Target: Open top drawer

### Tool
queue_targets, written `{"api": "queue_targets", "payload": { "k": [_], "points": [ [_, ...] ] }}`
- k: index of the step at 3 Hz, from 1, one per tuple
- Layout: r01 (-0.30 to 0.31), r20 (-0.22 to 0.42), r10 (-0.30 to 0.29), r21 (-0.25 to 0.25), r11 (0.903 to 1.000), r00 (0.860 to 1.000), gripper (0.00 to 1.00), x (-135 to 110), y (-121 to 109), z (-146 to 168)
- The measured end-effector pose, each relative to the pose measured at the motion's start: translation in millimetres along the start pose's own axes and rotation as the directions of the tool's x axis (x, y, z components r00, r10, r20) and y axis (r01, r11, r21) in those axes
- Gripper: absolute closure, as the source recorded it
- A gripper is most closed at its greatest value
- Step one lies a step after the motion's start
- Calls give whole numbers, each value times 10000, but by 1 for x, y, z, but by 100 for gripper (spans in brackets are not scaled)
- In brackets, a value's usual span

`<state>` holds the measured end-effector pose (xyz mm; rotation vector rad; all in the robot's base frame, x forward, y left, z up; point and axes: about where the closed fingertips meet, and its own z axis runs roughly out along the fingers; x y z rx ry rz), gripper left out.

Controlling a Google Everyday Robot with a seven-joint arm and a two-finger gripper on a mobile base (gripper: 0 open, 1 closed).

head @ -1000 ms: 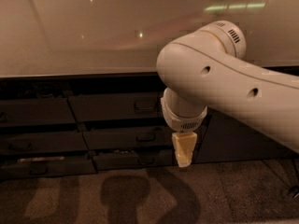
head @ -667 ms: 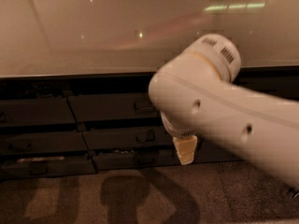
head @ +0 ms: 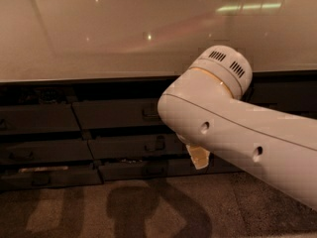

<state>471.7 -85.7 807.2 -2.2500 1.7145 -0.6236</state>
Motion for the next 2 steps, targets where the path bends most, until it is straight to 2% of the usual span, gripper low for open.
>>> {"api": "queue_targets", "payload": {
  "k": [1, 2],
  "points": [
    [-489, -607, 466, -375, 9981, 9971, 0, 30, -22, 18],
    [-1357, -2028, 1083, -1267, 9826, 9732, 0, 89, -62, 64]
  ]
}}
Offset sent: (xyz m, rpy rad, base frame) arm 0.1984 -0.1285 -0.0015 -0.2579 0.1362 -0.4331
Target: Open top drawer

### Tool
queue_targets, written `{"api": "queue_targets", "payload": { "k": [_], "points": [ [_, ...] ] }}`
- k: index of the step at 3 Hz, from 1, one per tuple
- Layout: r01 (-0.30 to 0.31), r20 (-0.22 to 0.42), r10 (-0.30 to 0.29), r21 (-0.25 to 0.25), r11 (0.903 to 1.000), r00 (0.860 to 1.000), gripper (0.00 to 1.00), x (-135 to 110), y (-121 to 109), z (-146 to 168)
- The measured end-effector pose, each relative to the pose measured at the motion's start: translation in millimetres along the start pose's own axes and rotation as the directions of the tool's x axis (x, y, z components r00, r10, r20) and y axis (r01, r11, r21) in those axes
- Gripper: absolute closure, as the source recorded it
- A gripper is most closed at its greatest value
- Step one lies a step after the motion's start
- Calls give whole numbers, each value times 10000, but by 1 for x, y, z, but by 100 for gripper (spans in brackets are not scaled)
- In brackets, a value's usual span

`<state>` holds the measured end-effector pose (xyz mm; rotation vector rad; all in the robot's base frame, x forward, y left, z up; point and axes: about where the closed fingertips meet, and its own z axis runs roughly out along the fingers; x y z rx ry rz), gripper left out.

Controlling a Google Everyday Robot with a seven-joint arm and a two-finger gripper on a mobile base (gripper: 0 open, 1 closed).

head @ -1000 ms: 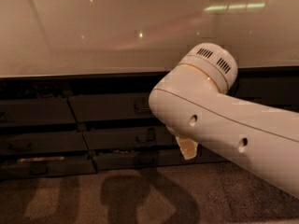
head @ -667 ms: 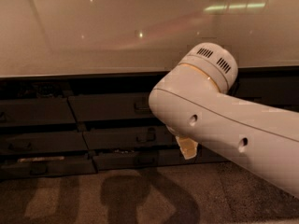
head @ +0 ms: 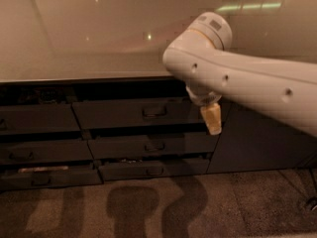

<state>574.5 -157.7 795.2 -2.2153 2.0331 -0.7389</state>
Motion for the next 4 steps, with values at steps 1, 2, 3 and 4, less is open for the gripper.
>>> {"api": "queue_targets", "payload": {
  "k": [1, 2, 3, 4],
  "points": [
    [-695, -725, 659, -483, 9964, 9952, 0, 31, -48, 15],
    [-687, -731, 650, -494, 9964, 9952, 0, 31, -47, 15],
    [-770, -1009, 716, -503, 9958, 9923, 0, 30, -44, 16],
    [-698, -1621, 713, 153, 9974, 9842, 0, 14, -35, 6]
  ]
}}
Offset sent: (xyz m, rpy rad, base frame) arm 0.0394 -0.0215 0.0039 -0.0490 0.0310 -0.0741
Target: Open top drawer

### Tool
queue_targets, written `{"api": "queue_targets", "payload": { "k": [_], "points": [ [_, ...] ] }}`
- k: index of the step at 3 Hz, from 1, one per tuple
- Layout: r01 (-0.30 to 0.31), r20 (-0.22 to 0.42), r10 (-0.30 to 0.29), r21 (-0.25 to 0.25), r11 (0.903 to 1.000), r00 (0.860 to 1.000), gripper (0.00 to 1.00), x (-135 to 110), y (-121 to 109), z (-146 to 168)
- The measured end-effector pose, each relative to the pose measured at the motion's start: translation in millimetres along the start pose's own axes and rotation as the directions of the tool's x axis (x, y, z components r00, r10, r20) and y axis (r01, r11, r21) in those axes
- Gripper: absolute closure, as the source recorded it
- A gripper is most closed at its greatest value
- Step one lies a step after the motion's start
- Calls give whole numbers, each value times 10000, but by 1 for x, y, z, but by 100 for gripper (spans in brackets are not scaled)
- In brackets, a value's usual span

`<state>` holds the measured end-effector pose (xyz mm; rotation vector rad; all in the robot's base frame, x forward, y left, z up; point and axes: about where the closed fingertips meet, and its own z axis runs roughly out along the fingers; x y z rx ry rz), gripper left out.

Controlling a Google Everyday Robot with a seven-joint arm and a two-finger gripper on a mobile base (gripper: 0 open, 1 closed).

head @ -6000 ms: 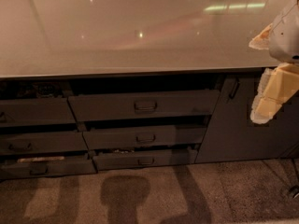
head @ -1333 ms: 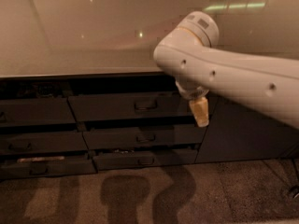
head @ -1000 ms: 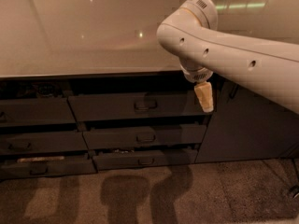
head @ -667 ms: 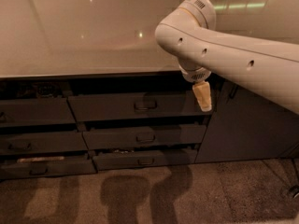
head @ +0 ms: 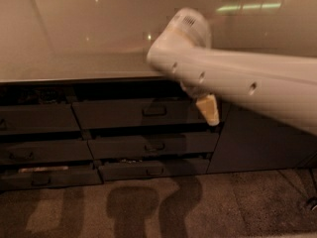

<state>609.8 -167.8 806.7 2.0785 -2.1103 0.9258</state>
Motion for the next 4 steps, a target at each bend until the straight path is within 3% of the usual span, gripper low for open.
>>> {"api": "queue_targets", "payload": {
  "k": [1, 2, 3, 4],
  "points": [
    [282, -880, -301, -230, 9993, 9957, 0, -16, 45, 21],
    [295, -972, -326, -332, 9990, 9947, 0, -14, 53, 27],
    [26, 432, -11, -349, 9994, 9991, 0, -2, 46, 23],
    [-246, 2715, 270, -122, 9996, 9621, 0, 3, 40, 23]
  ]
}}
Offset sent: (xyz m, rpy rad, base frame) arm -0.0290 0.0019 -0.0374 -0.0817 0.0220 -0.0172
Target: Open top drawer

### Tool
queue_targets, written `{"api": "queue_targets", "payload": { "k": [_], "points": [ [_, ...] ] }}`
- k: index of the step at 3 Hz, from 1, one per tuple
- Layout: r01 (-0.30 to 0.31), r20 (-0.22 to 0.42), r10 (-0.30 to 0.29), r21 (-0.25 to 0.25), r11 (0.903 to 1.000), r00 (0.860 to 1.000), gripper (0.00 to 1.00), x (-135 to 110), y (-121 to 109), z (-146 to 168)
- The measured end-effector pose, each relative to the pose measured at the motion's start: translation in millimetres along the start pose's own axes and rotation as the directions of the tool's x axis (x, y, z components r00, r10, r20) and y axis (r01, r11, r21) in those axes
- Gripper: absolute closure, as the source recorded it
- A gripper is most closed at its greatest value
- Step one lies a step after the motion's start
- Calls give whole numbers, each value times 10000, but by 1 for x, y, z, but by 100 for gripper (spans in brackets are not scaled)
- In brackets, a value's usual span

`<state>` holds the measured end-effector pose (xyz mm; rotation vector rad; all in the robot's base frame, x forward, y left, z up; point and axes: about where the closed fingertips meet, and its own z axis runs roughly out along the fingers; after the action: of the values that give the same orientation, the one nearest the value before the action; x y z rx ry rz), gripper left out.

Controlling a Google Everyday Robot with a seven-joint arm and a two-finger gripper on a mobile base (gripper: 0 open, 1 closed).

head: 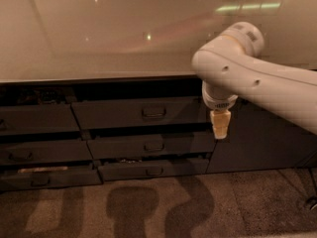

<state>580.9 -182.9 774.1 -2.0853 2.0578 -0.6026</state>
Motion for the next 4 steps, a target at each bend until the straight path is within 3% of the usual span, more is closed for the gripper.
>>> {"api": "queue_targets", "payload": {
  "k": [1, 2, 3, 4],
  "points": [
    [-156, 2016, 84, 339, 9993, 9794, 0, -2, -3, 0],
    [490, 3108, -598, 424, 9979, 9486, 0, -11, -1, 1],
    [1598, 3662, -1716, 627, 9852, 9146, 0, -19, 3, 5],
    [2317, 3572, -2371, 585, 9710, 9034, 0, -27, 8, 18]
  ]
}}
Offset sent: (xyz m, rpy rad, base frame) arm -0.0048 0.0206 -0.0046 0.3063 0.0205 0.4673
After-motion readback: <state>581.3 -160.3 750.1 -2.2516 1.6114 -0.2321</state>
